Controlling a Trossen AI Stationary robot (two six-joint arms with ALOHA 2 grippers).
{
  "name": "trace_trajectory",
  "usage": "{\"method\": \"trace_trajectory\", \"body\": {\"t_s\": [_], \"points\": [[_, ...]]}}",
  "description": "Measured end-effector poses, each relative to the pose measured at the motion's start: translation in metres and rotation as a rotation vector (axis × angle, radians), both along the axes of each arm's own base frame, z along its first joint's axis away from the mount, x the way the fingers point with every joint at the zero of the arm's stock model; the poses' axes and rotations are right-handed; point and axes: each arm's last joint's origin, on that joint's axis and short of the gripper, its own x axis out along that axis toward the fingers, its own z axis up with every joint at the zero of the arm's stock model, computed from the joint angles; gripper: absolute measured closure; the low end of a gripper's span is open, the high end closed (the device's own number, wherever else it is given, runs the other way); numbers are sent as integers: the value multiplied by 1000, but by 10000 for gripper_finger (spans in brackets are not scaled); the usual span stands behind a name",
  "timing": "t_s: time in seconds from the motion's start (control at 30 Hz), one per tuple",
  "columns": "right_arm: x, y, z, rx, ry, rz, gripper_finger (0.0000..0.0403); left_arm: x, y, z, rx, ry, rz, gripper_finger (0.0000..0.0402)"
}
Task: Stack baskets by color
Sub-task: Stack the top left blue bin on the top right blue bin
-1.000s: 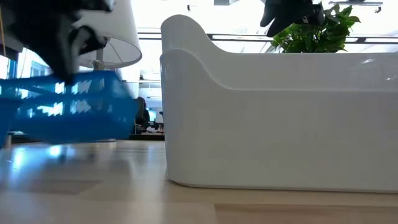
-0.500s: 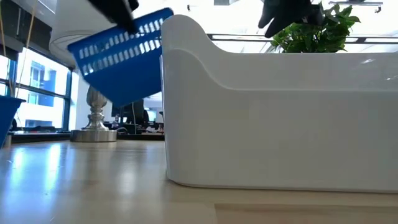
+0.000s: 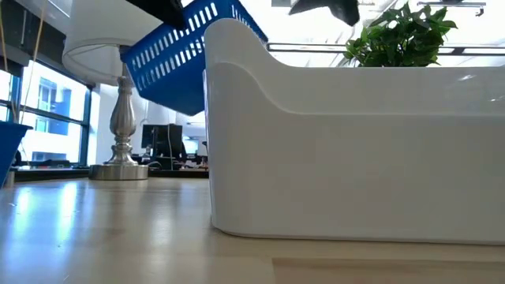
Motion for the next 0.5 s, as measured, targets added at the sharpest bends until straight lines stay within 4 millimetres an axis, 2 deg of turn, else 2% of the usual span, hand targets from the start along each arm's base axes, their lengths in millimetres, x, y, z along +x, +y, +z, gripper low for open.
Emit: {"method": "trace_trajectory", "body": {"t_s": [0.13, 0.3, 0.5], "points": [[8, -11, 8, -7, -91, 15, 295, 0, 0, 0, 105, 13, -56, 401], [12, -26, 11, 5, -120, 68, 295, -2, 2, 0, 249, 37, -90, 401], [15, -38, 14, -20, -157, 67, 295, -4, 3, -1, 306, 86, -140, 401]]}}
